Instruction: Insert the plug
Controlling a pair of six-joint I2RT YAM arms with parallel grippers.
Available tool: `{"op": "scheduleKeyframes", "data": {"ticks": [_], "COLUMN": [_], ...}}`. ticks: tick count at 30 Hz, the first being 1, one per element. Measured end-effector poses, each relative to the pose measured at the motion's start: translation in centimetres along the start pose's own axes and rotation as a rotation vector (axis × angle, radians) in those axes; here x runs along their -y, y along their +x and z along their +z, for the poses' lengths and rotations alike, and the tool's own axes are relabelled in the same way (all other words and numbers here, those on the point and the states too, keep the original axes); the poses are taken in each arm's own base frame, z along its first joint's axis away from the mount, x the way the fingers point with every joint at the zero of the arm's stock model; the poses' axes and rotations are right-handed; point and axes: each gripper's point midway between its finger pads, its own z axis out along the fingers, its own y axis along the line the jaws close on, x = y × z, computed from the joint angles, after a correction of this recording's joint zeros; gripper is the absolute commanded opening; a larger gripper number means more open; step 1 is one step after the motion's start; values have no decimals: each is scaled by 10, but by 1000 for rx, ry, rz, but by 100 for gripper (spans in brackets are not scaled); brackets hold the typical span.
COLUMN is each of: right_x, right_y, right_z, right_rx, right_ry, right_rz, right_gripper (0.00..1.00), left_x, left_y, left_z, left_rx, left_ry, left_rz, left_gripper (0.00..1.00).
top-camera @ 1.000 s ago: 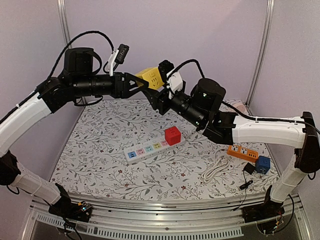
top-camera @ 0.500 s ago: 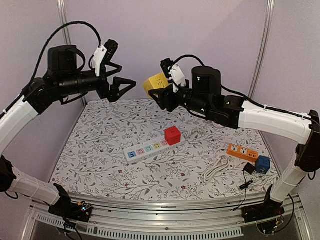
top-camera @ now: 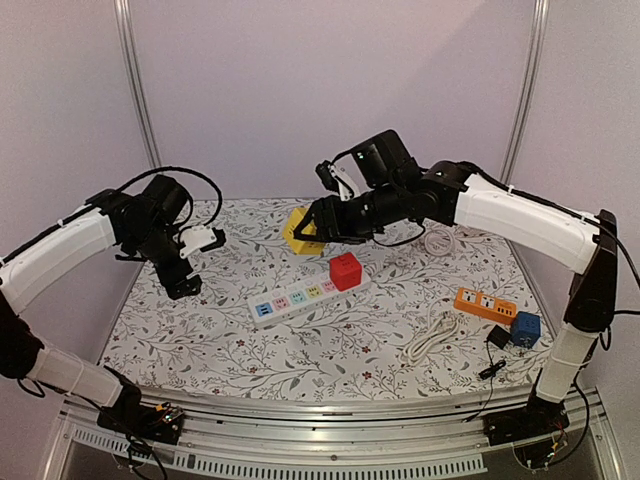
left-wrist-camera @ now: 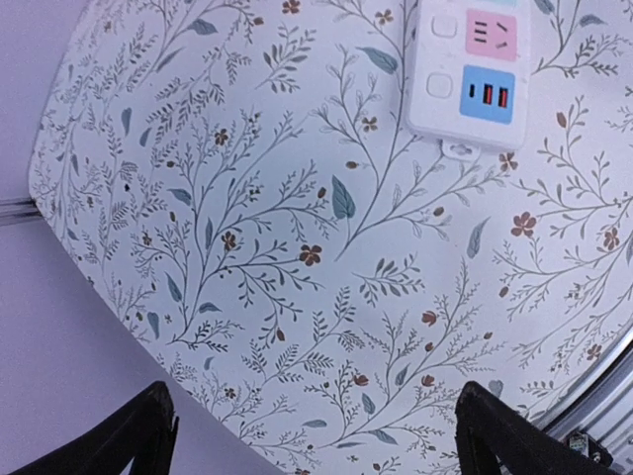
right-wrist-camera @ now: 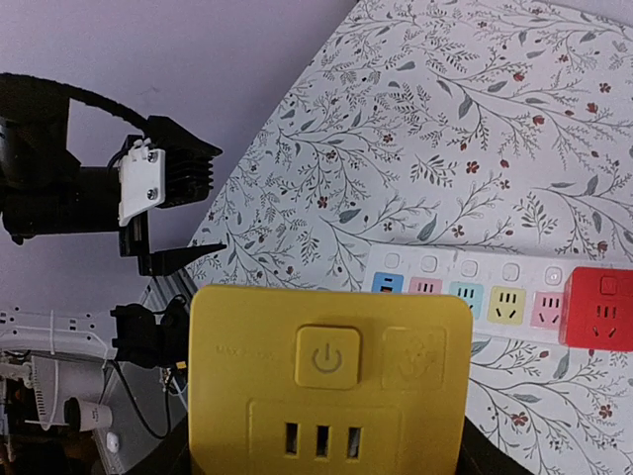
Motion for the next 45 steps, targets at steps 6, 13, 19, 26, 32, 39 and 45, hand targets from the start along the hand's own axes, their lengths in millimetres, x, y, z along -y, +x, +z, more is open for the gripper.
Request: {"op": "scheduleKeyframes", "data": {"ticks": [6, 13, 19, 26, 32, 39, 45], "right_x": [7, 42, 73, 108, 133, 144, 143], "right_y": [18, 53, 83, 86, 81, 72, 75], "right_z": [12, 65, 94, 112, 119, 122, 130], "right_rx": [-83, -113, -170, -184, -194, -178, -176], "right_ry": [52, 278, 395, 478, 499, 486, 461], "right_rz": [78, -69, -172, -233, -253, -243, -237], "right_gripper": [0, 0, 0, 0, 0, 0, 0], "left_x": [29, 50, 52, 48, 53, 53, 54], "left_y": [25, 20, 11, 1, 6, 7, 7], "left_z": [16, 50, 73, 78, 87, 92, 94], "left_rx": [-66, -33, -21, 17, -9, -19, -25], "left_ry": [126, 228, 246, 231, 246, 248, 251], "left_rz": [-5, -78, -138, -166, -167, -166, -166], "left_gripper": [98, 99, 99, 99, 98, 97, 97]}}
